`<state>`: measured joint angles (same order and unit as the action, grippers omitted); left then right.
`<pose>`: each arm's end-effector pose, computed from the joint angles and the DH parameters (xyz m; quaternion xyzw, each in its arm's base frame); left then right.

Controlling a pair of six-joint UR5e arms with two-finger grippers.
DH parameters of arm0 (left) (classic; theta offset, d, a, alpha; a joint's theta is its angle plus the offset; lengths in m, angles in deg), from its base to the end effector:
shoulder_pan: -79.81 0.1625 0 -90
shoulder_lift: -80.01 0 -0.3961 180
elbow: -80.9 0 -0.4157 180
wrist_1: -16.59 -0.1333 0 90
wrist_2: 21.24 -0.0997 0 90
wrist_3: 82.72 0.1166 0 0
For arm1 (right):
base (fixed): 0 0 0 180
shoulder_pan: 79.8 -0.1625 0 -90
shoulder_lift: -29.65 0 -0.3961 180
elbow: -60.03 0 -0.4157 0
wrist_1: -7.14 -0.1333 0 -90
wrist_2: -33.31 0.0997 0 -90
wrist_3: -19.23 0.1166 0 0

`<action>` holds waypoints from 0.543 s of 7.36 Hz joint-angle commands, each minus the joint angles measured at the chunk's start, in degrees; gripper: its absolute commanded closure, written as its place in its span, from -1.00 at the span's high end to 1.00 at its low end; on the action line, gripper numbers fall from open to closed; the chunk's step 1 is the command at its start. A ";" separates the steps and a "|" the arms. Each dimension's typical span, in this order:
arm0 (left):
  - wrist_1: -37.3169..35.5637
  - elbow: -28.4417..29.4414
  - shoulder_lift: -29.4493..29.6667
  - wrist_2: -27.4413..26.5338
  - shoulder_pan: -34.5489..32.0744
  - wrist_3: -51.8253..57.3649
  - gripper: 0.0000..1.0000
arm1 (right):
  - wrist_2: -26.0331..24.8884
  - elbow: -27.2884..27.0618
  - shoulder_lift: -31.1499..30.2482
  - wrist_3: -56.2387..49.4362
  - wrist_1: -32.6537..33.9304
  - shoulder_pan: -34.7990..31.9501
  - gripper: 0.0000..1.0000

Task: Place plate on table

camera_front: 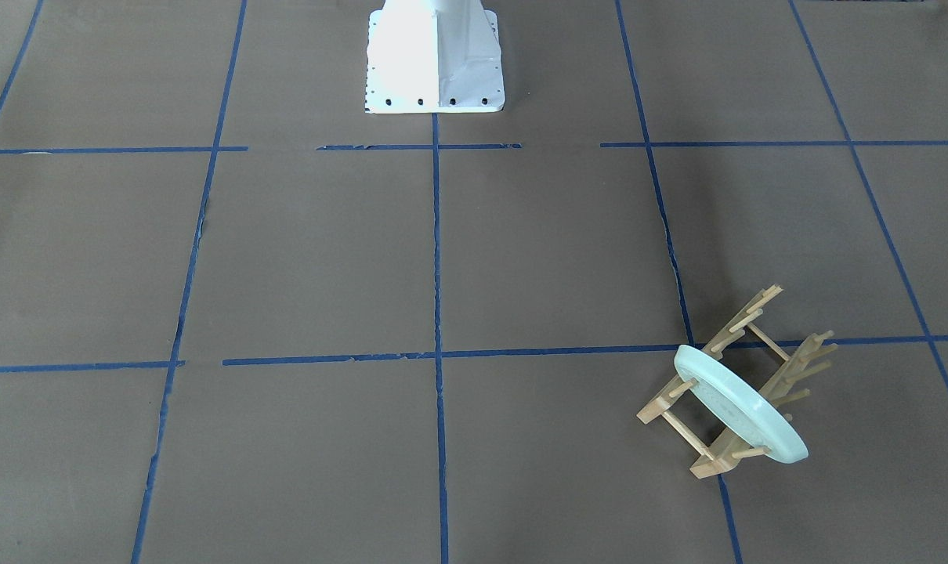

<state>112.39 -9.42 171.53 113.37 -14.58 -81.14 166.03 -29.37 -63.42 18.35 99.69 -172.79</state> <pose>-0.0923 -0.5303 0.6141 0.0813 0.3750 0.0026 0.9235 0.0793 -0.4800 0.6806 -0.0382 -0.3652 0.0369 0.9294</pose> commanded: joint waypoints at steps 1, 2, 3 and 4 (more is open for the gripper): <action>0.61 -0.73 0.06 -0.05 0.00 0.09 1.00 | 0.00 0.02 0.00 0.00 0.00 0.00 1.00; 1.14 -0.83 -0.12 -0.05 0.09 -0.09 1.00 | 0.00 0.02 0.00 0.00 0.00 0.00 1.00; 1.14 -0.83 -0.12 -0.14 0.09 -0.26 1.00 | 0.00 0.02 0.00 0.00 0.00 0.00 1.00; 1.23 -0.83 1.19 -1.01 0.35 -0.26 1.00 | 0.00 0.02 0.00 0.00 0.00 0.00 1.00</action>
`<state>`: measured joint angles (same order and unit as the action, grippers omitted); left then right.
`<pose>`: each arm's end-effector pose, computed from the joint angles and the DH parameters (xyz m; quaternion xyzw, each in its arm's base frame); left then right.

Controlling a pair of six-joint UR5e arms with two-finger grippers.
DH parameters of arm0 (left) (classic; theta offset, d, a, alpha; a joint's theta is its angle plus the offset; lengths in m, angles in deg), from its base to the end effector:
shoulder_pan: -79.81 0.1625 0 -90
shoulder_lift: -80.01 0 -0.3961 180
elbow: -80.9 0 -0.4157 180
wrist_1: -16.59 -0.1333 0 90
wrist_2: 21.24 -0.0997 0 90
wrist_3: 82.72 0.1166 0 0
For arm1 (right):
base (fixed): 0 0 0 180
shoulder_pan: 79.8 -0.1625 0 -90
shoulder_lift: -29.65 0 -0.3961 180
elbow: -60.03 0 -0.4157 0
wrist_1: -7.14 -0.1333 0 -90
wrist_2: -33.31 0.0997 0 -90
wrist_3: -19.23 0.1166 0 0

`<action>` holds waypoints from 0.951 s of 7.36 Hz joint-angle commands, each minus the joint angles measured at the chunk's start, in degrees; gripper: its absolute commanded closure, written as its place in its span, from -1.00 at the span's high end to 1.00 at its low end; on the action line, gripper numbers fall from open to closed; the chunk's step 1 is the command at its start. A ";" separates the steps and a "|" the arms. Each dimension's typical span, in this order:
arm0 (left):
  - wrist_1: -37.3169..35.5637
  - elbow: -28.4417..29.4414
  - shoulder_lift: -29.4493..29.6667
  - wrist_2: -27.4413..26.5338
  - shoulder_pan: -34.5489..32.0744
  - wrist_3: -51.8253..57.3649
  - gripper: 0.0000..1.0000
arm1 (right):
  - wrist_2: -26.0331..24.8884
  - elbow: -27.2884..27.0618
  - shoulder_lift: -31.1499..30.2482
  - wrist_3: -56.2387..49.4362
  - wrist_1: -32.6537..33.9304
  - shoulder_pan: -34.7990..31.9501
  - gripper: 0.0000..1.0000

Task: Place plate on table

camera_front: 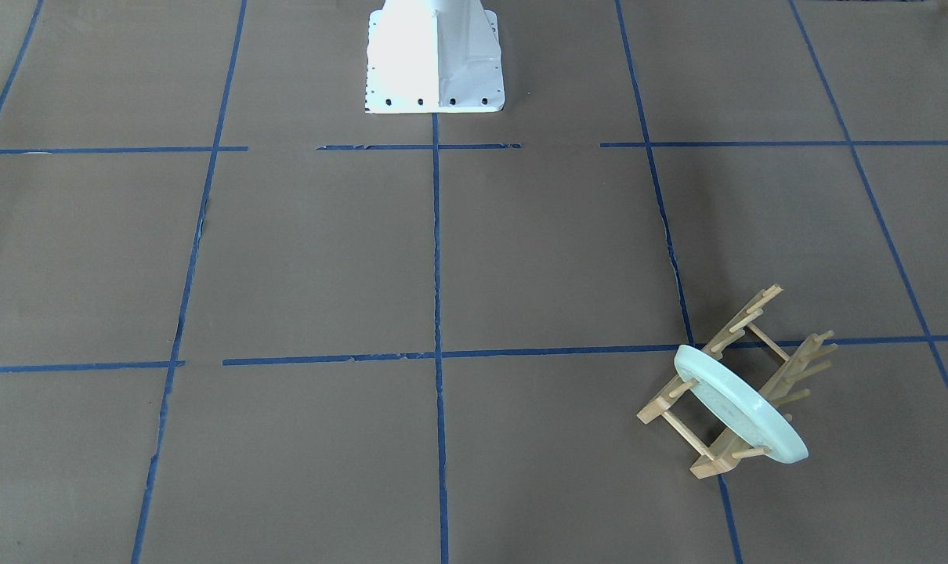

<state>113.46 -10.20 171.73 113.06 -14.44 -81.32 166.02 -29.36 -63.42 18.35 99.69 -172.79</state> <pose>-0.0917 -0.5341 0.6034 0.0966 0.3714 0.0089 0.9234 0.0794 -0.4800 0.6807 -0.0383 -0.3651 0.0369 0.9294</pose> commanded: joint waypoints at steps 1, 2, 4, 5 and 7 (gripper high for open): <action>0.42 -0.22 3.96 -3.32 0.29 -0.34 1.00 | 0.00 0.00 0.00 0.00 0.00 0.00 1.00; 5.39 1.87 8.51 -4.47 0.20 -0.34 1.00 | 0.00 0.00 0.00 0.00 0.00 0.00 1.00; 20.32 2.06 9.25 -3.53 0.20 -16.80 1.00 | 0.00 0.00 0.00 0.00 0.00 0.00 1.00; 30.12 2.85 10.83 -3.17 0.98 -33.48 1.00 | 0.00 0.00 0.00 0.00 0.00 0.00 1.00; 41.17 3.30 12.77 -3.08 6.67 -56.83 1.00 | 0.00 0.00 0.00 0.00 0.00 0.00 1.00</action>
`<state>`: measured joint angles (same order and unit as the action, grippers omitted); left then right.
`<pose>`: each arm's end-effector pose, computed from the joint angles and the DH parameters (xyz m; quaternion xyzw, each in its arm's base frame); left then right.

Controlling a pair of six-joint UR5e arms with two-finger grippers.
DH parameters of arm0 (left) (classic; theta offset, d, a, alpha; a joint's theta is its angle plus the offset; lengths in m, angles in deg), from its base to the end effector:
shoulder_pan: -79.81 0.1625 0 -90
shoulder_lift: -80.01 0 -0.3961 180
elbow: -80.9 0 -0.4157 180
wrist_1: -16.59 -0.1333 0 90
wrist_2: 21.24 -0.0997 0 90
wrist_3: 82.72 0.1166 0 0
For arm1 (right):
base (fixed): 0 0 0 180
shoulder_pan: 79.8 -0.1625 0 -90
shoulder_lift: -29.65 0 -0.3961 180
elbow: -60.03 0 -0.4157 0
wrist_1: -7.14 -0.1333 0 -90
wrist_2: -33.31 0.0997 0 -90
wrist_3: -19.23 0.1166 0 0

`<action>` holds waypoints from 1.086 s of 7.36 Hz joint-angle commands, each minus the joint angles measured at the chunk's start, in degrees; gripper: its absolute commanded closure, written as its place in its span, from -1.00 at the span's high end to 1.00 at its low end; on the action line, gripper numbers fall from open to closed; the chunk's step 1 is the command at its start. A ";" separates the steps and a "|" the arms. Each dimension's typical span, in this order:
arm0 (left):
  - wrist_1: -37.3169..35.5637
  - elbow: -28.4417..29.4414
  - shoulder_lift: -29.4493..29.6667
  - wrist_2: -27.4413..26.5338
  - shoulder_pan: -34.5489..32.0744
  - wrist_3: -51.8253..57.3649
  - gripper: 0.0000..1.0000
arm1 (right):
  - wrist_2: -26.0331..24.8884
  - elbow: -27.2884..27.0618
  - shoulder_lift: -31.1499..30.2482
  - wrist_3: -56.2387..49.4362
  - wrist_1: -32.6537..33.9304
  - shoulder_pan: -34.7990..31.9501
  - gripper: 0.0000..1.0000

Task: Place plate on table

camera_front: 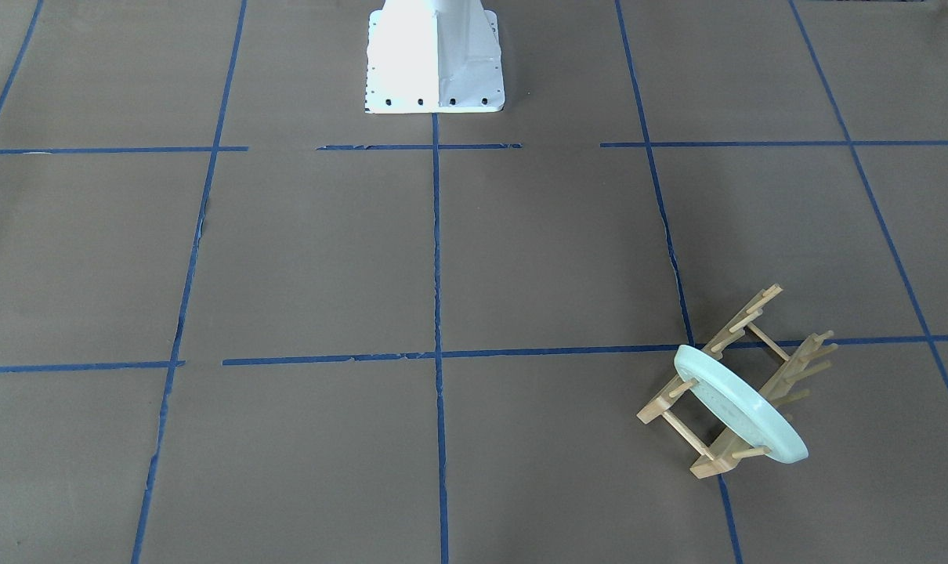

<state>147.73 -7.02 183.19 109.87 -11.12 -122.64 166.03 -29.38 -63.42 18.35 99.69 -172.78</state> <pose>-0.0668 -0.6277 0.4431 0.2834 0.4347 -0.1485 0.8418 0.0793 -0.4800 0.6805 -0.0382 -0.3652 0.0368 0.9294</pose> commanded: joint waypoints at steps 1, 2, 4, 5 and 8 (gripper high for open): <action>10.93 0.29 2.79 0.11 6.95 -28.67 1.00 | 0.00 -0.06 0.00 0.00 0.00 0.00 1.00; 17.59 1.34 3.42 -0.41 10.82 -39.42 1.00 | 0.00 -0.06 0.00 0.00 0.00 0.00 1.00; 22.83 4.33 7.79 -3.20 15.05 -52.92 1.00 | 0.00 -0.06 0.00 0.00 0.00 0.00 1.00; 23.01 7.99 11.82 -5.23 16.82 -60.63 1.00 | 0.00 -0.06 0.00 0.00 0.00 0.00 1.00; 26.35 15.57 16.42 -13.32 23.15 -70.88 0.76 | 0.00 -0.06 0.00 0.00 0.00 0.00 1.00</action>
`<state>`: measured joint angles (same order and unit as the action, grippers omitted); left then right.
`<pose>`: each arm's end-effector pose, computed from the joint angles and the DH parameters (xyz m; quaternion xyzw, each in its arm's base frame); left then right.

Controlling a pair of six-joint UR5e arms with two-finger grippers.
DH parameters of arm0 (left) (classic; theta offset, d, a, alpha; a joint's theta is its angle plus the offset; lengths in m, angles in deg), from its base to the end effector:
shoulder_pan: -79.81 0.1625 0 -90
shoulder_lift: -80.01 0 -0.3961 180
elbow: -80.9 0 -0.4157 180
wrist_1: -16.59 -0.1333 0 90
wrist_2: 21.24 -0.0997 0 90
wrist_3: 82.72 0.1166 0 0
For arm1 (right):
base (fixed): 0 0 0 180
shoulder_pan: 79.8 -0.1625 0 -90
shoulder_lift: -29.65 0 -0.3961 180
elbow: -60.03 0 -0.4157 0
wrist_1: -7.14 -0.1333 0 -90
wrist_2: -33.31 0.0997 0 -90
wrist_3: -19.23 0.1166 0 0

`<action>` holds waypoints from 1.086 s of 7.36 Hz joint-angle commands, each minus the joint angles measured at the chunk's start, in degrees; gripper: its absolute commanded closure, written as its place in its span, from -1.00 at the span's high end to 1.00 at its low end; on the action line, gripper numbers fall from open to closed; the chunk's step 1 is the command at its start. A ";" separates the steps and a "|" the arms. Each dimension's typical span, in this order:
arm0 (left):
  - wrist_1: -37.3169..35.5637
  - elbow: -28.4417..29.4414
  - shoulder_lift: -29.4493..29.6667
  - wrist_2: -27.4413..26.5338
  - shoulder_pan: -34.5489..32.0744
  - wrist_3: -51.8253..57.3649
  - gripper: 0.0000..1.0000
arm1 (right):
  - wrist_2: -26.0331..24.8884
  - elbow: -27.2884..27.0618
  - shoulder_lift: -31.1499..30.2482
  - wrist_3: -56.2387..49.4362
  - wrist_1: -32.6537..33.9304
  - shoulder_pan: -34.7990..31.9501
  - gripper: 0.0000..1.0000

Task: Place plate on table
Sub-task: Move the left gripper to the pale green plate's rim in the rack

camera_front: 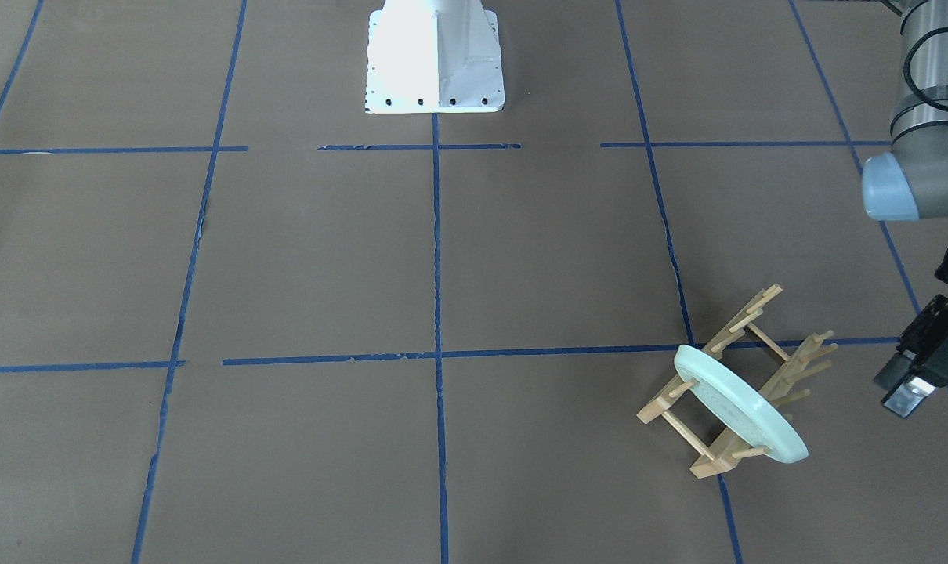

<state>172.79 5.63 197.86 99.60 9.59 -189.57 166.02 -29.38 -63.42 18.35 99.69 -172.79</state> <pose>0.1700 -0.6899 0.3389 0.0934 0.6417 -0.3882 0.6549 0.0794 -0.4800 0.6805 -0.0381 -0.3651 0.0368 0.9295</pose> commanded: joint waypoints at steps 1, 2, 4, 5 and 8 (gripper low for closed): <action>1.30 3.46 2.11 -3.76 4.28 -6.07 0.55 | 0.00 -0.06 0.00 0.00 0.00 0.00 1.00; 1.21 3.46 2.12 -7.08 6.74 -6.18 0.51 | 0.00 -0.06 0.00 0.00 0.00 0.00 1.00; 1.21 3.29 1.94 -7.29 7.64 -6.18 0.49 | 0.00 -0.06 0.00 0.00 0.00 0.00 1.00; 1.21 3.29 1.77 -7.29 7.64 -6.09 0.40 | 0.00 -0.06 0.00 0.00 0.00 0.00 1.00; 1.12 2.94 1.76 -7.29 7.64 -6.00 -1.00 | 0.00 -0.06 0.00 0.00 0.00 0.00 1.00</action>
<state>173.92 8.77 199.64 92.32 17.21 -195.70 166.03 -29.44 -63.42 18.35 99.69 -172.79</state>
